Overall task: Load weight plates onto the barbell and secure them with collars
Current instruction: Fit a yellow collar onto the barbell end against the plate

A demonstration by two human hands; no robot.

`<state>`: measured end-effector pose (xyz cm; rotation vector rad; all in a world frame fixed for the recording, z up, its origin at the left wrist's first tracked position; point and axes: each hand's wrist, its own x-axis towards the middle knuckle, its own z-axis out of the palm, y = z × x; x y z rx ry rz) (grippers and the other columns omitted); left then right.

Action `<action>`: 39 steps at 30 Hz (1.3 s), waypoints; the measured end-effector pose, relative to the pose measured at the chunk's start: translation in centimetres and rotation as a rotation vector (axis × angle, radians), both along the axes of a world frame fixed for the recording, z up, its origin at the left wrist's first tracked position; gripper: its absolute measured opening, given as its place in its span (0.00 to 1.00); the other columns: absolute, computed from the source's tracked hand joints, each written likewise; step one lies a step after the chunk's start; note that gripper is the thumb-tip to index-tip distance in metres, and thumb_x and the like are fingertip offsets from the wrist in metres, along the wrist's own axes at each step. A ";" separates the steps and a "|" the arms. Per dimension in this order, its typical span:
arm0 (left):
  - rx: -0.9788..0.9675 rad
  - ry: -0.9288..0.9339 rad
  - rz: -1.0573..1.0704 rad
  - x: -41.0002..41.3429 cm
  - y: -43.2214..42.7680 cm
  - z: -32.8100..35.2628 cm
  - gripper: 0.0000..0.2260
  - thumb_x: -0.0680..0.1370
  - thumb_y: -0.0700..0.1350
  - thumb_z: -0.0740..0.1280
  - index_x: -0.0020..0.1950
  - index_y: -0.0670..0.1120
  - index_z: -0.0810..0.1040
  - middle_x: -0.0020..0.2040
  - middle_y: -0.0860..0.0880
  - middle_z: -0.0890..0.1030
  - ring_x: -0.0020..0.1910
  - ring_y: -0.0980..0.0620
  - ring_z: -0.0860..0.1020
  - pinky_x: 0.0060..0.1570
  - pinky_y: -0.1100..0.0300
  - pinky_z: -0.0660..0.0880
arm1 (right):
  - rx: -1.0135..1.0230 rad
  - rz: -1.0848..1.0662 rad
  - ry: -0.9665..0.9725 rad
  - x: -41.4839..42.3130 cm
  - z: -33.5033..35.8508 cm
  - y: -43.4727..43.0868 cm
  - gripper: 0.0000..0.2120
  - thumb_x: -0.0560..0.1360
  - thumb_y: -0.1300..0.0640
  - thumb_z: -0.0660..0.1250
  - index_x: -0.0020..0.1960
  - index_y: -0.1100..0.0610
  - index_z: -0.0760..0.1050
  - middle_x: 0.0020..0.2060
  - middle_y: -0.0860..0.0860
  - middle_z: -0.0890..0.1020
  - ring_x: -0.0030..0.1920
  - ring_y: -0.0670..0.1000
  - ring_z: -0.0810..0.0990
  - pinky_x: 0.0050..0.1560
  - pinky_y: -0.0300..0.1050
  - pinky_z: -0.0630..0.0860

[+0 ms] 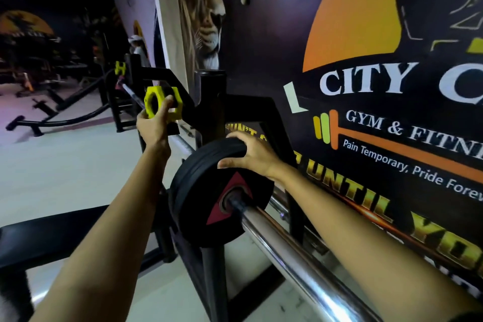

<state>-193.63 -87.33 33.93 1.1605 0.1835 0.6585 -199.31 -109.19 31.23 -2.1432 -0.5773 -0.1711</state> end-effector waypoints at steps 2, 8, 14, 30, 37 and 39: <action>0.065 -0.020 -0.020 -1.3 0.6 0.2 0.28 0.67 0.50 0.76 0.61 0.37 0.74 0.50 0.41 0.80 0.47 0.45 0.81 0.42 0.52 0.80 | 0.003 -0.002 0.002 0.0 0.0 -0.1 0.34 0.51 0.30 0.72 0.54 0.40 0.71 0.49 0.38 0.77 0.53 0.41 0.76 0.57 0.42 0.75; 0.072 -0.079 -0.003 -7.3 0.5 -0.8 0.24 0.70 0.48 0.74 0.61 0.39 0.74 0.50 0.42 0.79 0.48 0.44 0.79 0.46 0.48 0.77 | -0.005 -0.009 -0.051 -0.2 0.0 -0.2 0.29 0.58 0.34 0.73 0.54 0.44 0.72 0.50 0.38 0.76 0.52 0.38 0.74 0.49 0.33 0.70; 0.222 -0.014 0.082 -17.0 -3.9 -3.7 0.20 0.69 0.47 0.74 0.58 0.42 0.76 0.48 0.44 0.80 0.47 0.47 0.79 0.46 0.48 0.78 | -0.029 0.124 -0.035 -1.9 -0.6 -2.3 0.35 0.71 0.43 0.68 0.72 0.53 0.61 0.72 0.51 0.64 0.71 0.51 0.62 0.68 0.43 0.60; 0.397 0.100 0.119 -38.4 -25.1 -10.1 0.34 0.60 0.56 0.76 0.63 0.45 0.74 0.55 0.47 0.81 0.51 0.55 0.81 0.42 0.65 0.77 | 0.186 0.360 0.525 -17.7 -7.1 -19.0 0.19 0.79 0.48 0.58 0.61 0.61 0.73 0.59 0.57 0.78 0.59 0.56 0.77 0.58 0.45 0.71; 0.910 0.165 0.242 -42.3 -29.2 -12.3 0.42 0.60 0.51 0.80 0.68 0.51 0.63 0.61 0.52 0.76 0.54 0.54 0.79 0.48 0.58 0.79 | 0.301 0.474 0.592 -21.2 -6.4 -22.0 0.18 0.75 0.41 0.59 0.49 0.53 0.78 0.45 0.52 0.84 0.40 0.47 0.84 0.42 0.39 0.80; 1.120 0.169 0.340 -42.0 -29.9 -13.0 0.44 0.61 0.49 0.80 0.71 0.47 0.61 0.67 0.49 0.72 0.58 0.50 0.77 0.49 0.53 0.79 | 0.276 0.524 0.570 -23.0 -6.1 -22.5 0.24 0.69 0.39 0.64 0.52 0.58 0.79 0.46 0.59 0.84 0.43 0.54 0.84 0.42 0.37 0.80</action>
